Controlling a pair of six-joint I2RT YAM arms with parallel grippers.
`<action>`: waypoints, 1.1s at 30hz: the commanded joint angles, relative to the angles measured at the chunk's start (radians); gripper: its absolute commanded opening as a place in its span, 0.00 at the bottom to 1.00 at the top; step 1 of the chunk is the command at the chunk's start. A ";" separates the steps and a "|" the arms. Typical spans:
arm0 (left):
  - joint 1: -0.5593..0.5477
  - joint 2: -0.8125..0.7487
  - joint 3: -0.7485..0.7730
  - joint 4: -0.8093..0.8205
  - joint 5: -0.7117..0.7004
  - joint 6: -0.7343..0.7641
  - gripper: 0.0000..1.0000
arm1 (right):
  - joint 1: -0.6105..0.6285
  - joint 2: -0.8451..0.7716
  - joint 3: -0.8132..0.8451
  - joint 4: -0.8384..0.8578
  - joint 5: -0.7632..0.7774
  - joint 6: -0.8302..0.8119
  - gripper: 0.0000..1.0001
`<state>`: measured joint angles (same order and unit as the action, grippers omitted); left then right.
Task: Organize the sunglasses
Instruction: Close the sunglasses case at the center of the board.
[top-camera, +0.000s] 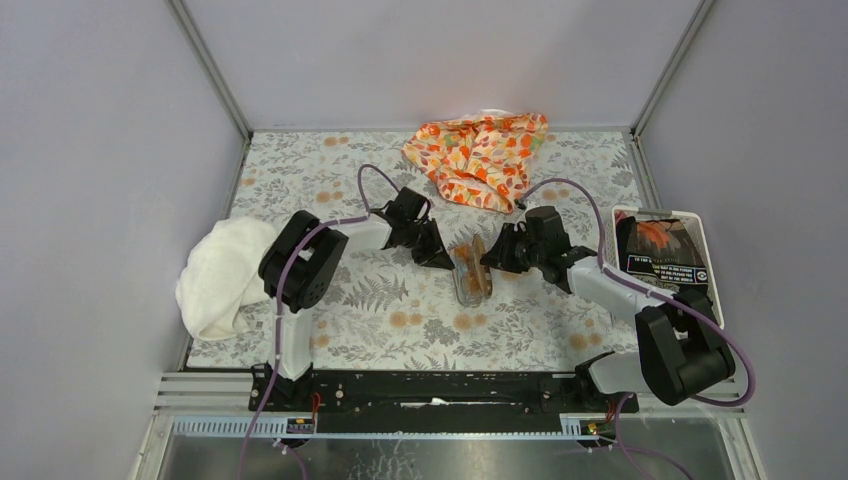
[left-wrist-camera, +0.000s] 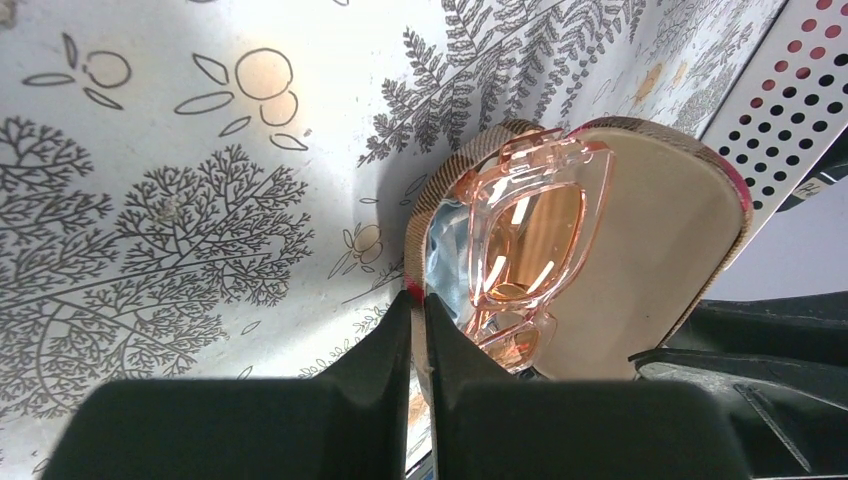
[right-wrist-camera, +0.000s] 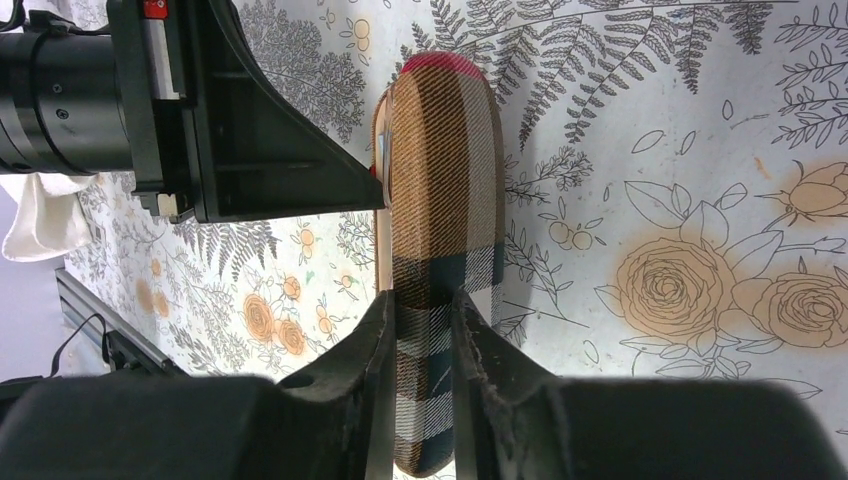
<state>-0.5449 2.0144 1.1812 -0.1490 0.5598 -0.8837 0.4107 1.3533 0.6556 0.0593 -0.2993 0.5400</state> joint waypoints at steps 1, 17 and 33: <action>-0.015 -0.010 0.020 -0.007 0.010 0.014 0.11 | 0.029 0.028 0.011 -0.001 0.012 0.028 0.18; -0.024 0.019 0.035 0.000 0.013 0.009 0.11 | 0.246 0.223 0.142 -0.053 0.136 0.035 0.18; -0.025 0.039 0.048 0.001 0.018 0.009 0.11 | 0.366 0.377 0.270 -0.176 0.287 0.007 0.18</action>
<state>-0.5144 2.0148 1.2003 -0.2028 0.4866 -0.8768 0.6739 1.5726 0.9161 -0.0490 0.0803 0.4904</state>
